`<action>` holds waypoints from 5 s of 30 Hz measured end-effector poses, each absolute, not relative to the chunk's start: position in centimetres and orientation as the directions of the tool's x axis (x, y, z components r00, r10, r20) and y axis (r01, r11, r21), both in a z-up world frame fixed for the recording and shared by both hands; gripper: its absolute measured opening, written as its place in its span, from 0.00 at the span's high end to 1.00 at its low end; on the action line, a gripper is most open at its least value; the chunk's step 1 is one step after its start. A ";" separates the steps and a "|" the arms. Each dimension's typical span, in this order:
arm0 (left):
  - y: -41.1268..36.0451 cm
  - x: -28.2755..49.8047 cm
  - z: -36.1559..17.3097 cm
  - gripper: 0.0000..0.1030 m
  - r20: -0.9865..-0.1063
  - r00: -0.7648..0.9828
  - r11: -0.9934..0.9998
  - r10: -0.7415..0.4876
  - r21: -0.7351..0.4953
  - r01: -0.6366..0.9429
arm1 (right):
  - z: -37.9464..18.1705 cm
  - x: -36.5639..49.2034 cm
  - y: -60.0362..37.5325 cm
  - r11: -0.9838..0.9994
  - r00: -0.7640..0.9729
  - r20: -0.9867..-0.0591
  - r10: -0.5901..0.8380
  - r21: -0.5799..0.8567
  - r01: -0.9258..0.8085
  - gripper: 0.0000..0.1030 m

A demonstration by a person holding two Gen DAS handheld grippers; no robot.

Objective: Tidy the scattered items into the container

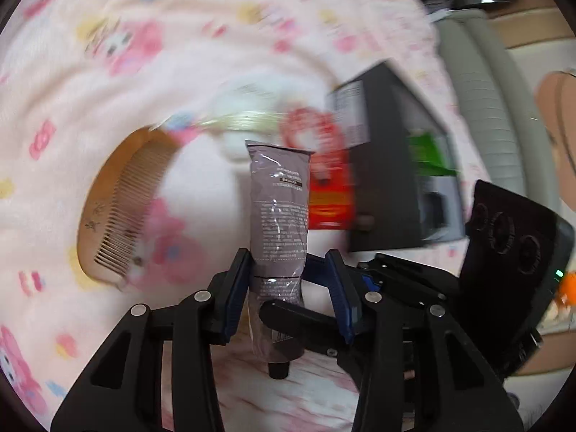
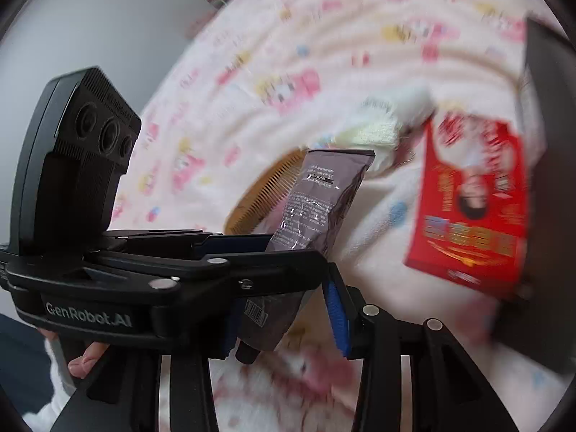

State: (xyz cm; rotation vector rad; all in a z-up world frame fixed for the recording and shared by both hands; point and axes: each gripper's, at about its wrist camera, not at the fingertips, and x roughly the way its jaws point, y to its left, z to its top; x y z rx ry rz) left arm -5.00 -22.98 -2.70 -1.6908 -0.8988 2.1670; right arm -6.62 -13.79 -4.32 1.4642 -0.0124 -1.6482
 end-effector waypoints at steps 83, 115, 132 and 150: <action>-7.5 -1.3 -5.5 0.55 -0.817 -0.140 -0.823 0.559 -0.567 0.020 | -6.3 -7.5 13.2 -0.762 -0.017 -0.801 -0.598 0.562 0.323 0.60; -7.1 -3.0 -7.5 0.56 -0.835 -0.172 -0.806 0.522 -0.549 0.220 | -6.1 -2.6 8.3 -0.606 0.115 -0.820 -0.560 0.501 0.618 0.77; -9.1 -4.2 -6.5 0.70 -0.808 -0.226 -0.773 0.543 -0.587 0.241 | -8.9 -1.4 8.0 -0.717 0.136 -0.878 -0.458 0.455 0.528 0.71; -9.7 -4.3 -6.3 0.70 -0.797 -0.304 -0.762 0.522 -0.596 0.255 | -5.7 -4.3 13.7 -0.855 -0.131 -0.903 -0.408 0.328 0.402 0.65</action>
